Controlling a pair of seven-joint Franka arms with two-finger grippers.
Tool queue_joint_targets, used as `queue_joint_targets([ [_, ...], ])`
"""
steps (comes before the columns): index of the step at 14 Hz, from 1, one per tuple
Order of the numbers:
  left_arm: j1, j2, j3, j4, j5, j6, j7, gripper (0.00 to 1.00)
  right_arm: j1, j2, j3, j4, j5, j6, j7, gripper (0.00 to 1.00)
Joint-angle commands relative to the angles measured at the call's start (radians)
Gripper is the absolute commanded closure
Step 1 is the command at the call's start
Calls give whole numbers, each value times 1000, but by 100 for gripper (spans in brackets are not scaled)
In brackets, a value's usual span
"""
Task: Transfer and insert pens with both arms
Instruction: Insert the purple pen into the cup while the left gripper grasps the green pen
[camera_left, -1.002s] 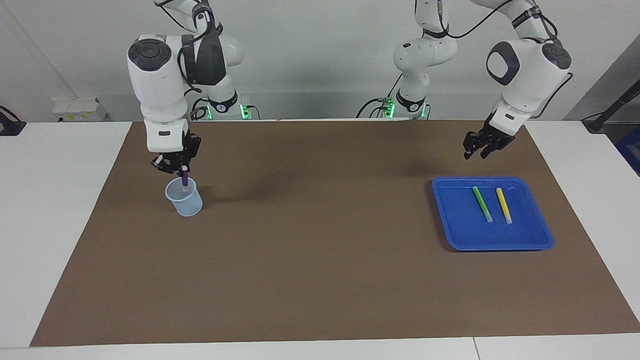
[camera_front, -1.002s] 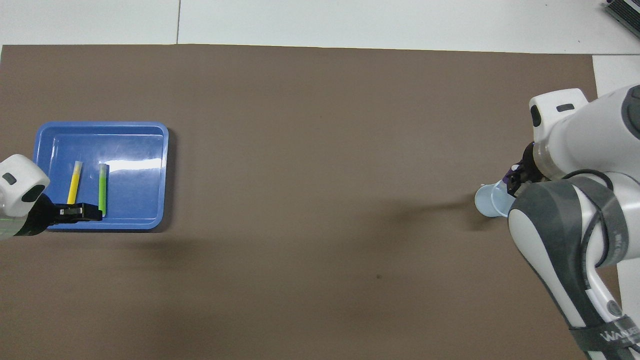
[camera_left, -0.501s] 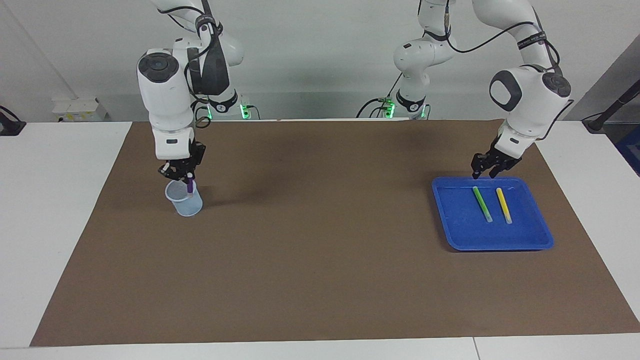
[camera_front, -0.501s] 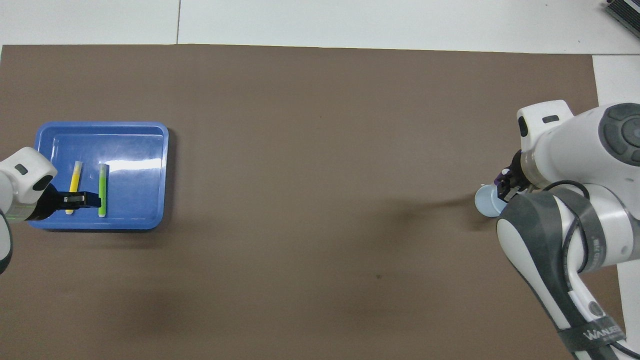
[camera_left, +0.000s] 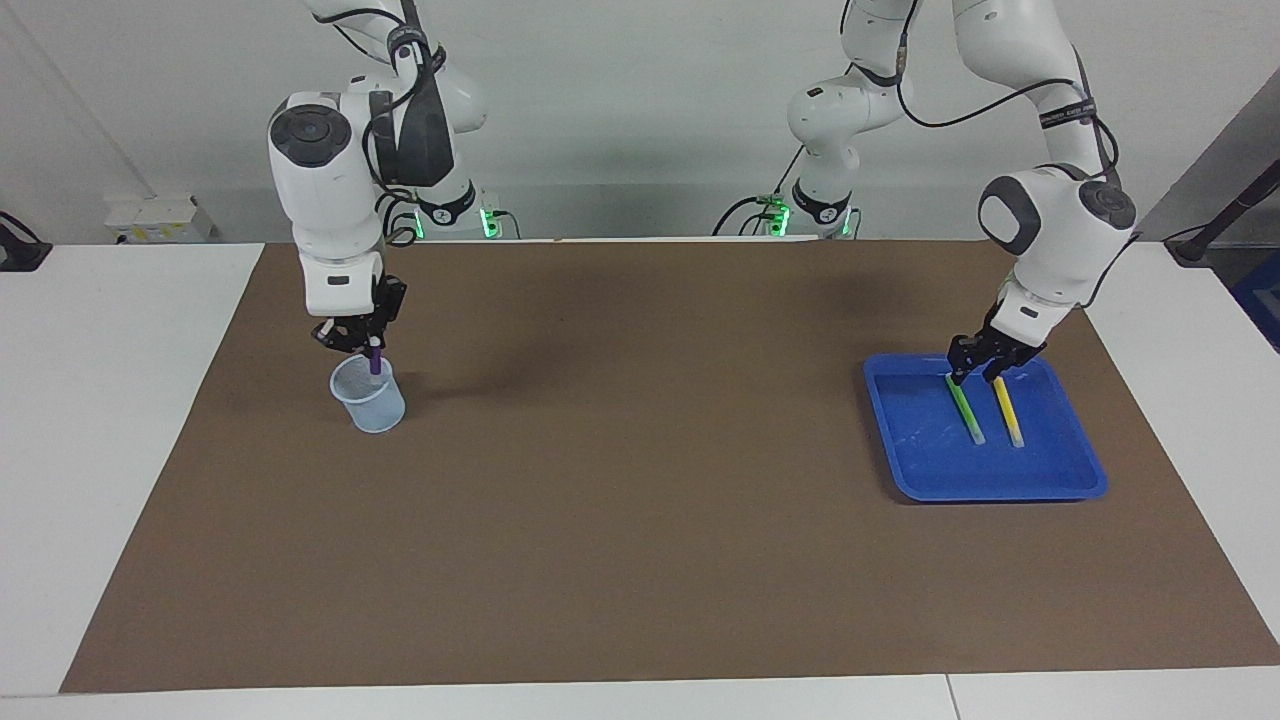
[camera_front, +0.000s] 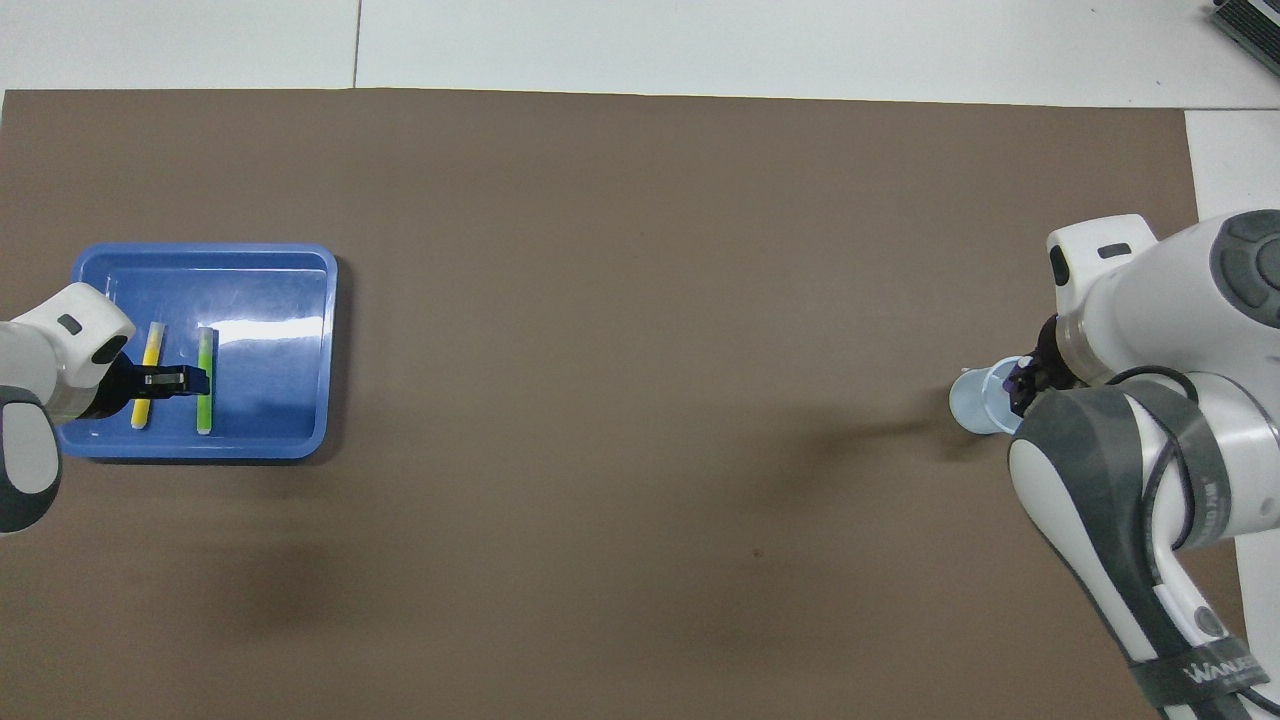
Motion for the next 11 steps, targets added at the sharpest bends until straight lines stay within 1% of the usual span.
queue_joint_targets([
  [1, 10, 57, -4, 20, 24, 57, 9, 45, -43, -30, 11, -52, -14, 18, -34, 100],
  [3, 10, 79, -4, 20, 25, 78, 9, 45, -47, -30, 11, -58, -6, 25, -23, 100],
  [4, 10, 80, -4, 18, 27, 91, 9, 45, -40, -32, 13, -61, -6, 28, -16, 75],
  [5, 11, 91, -4, 20, 27, 91, 9, 45, -37, -33, 13, -58, -5, 30, -13, 42],
  [6, 11, 94, -4, 20, 28, 95, 9, 44, -37, -32, 13, -56, -5, 30, -13, 23],
  [7, 11, 100, -4, 20, 28, 101, 9, 43, -39, -30, 13, -50, -3, 27, -19, 0],
  [11, 11, 129, -4, 16, 30, 143, 10, 43, -37, -38, 13, -29, 43, 9, -16, 0],
])
